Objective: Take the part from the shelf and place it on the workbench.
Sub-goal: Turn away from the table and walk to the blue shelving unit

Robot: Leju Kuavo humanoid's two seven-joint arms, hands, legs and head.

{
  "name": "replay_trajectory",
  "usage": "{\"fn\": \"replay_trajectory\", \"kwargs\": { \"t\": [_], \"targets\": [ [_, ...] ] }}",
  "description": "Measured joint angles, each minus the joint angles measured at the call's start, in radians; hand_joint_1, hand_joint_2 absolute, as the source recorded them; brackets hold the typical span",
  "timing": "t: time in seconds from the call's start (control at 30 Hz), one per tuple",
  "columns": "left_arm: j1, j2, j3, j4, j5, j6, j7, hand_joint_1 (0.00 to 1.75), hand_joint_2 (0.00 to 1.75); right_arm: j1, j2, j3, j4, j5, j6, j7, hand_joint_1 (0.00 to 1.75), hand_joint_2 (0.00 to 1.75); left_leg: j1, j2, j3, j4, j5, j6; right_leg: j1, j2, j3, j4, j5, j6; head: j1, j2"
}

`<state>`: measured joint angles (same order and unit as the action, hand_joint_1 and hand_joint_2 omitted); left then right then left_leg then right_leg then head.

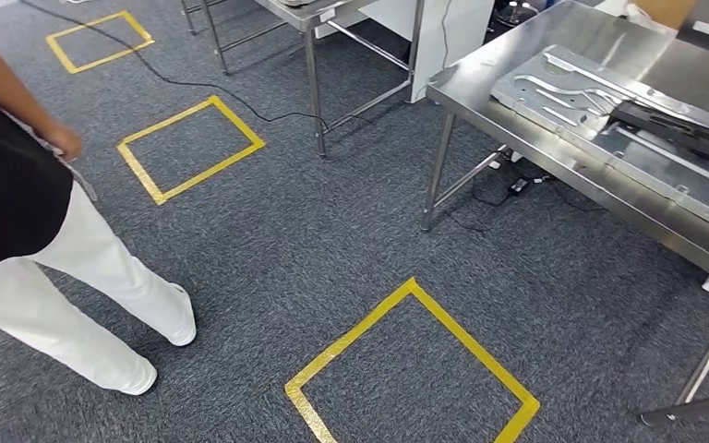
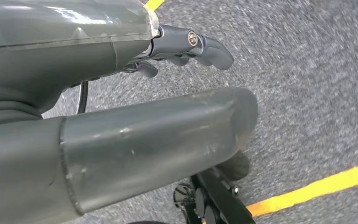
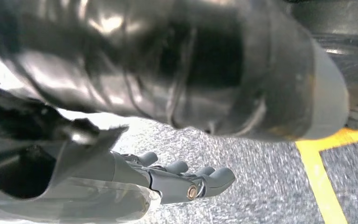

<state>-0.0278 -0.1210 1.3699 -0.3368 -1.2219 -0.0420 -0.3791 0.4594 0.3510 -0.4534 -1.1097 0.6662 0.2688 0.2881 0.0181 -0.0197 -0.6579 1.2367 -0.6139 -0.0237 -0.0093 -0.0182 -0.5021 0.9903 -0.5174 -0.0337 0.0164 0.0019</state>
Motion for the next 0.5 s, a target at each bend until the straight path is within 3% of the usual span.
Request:
{"fn": "replay_trajectory", "kwargs": {
  "t": [0.03, 0.07, 0.1, 0.17, 0.23, 0.27, 0.33, 0.4, 0.47, 0.5],
  "targets": [
    [0.0, 0.0, 0.0, 0.0, 0.0, 0.0, 0.0, 0.0, 0.0, -0.002, 0.0, -0.004, 0.006, 0.002, 0.0, 0.0, 0.0, 0.0, 0.001, 0.008, -0.022, 0.047, -0.014, -0.003, 0.001, -0.015, 0.0, 0.001, -0.002, -0.001, 0.0, 0.0],
    [0.002, 0.0, 0.0, 0.0, 0.0, 0.0, 0.0, 0.0, 0.0, -0.006, 0.0, -0.008, 0.01, 0.004, 0.0, -0.001, 0.0, 0.0, 0.002, 0.012, -0.026, 0.057, -0.007, -0.004, 0.002, -0.03, 0.0, 0.002, -0.004, -0.001, 0.0, 0.0],
    [0.004, 0.0, 0.0, 0.0, -0.001, 0.0, 0.0, 0.0, 0.0, -0.009, 0.0, -0.01, 0.014, 0.006, 0.0, -0.003, 0.0, 0.0, 0.002, 0.018, -0.008, 0.024, 0.017, -0.004, 0.003, -0.043, 0.001, 0.004, -0.006, 0.0, 0.0, 0.0],
    [0.006, 0.001, 0.0, 0.0, -0.002, 0.001, 0.0, 0.0, 0.0, -0.018, 0.0, -0.016, 0.023, 0.01, 0.0, -0.008, 0.0, 0.0, 0.0, 0.047, 0.07, -0.122, 0.083, 0.003, 0.005, -0.065, 0.006, 0.006, -0.012, 0.005, 0.0, 0.0],
    [0.005, 0.001, 0.0, 0.0, -0.005, 0.002, 0.0, 0.0, 0.0, -0.025, 0.0, -0.021, 0.032, 0.016, 0.0, -0.012, 0.0, 0.0, -0.006, 0.073, 0.122, -0.221, 0.114, 0.015, 0.008, -0.082, 0.013, 0.008, -0.018, 0.015, 0.0, 0.0],
    [0.005, 0.002, 0.0, 0.0, -0.006, 0.002, 0.0, 0.0, 0.0, -0.028, 0.0, -0.024, 0.036, 0.019, 0.0, -0.013, 0.0, 0.0, -0.009, 0.076, 0.127, -0.235, 0.115, 0.02, 0.01, -0.09, 0.015, 0.008, -0.02, 0.02, 0.0, 0.0],
    [0.009, 0.003, 0.0, 0.0, -0.008, 0.003, 0.0, 0.0, 0.0, -0.037, 0.0, -0.029, 0.042, 0.024, 0.0, -0.016, 0.0, 0.0, -0.009, 0.057, 0.125, -0.239, 0.119, 0.03, 0.009, -0.101, 0.021, 0.006, -0.023, 0.031, 0.0, 0.0],
    [0.01, 0.004, 0.0, 0.0, -0.01, 0.003, 0.0, 0.0, 0.0, -0.042, 0.0, -0.035, 0.047, 0.029, 0.0, -0.02, 0.0, 0.0, -0.004, 0.04, 0.129, -0.251, 0.128, 0.043, 0.006, -0.066, 0.014, 0.033, -0.048, 0.042, 0.0, 0.0],
    [0.007, 0.004, 0.0, 0.0, -0.013, 0.003, 0.0, 0.0, 0.0, -0.044, 0.0, -0.044, 0.055, 0.037, 0.0, -0.026, 0.0, 0.0, -0.002, 0.021, 0.129, -0.257, 0.135, 0.052, 0.002, -0.009, -0.033, 0.138, -0.113, 0.048, 0.0, 0.0],
    [0.006, 0.004, 0.0, 0.0, -0.014, 0.003, 0.0, 0.0, 0.0, -0.046, 0.0, -0.049, 0.059, 0.04, 0.0, -0.029, 0.0, 0.0, -0.002, 0.01, 0.127, -0.256, 0.137, 0.055, 0.001, 0.006, -0.067, 0.208, -0.145, 0.049, 0.0, 0.0]
  ]
}}
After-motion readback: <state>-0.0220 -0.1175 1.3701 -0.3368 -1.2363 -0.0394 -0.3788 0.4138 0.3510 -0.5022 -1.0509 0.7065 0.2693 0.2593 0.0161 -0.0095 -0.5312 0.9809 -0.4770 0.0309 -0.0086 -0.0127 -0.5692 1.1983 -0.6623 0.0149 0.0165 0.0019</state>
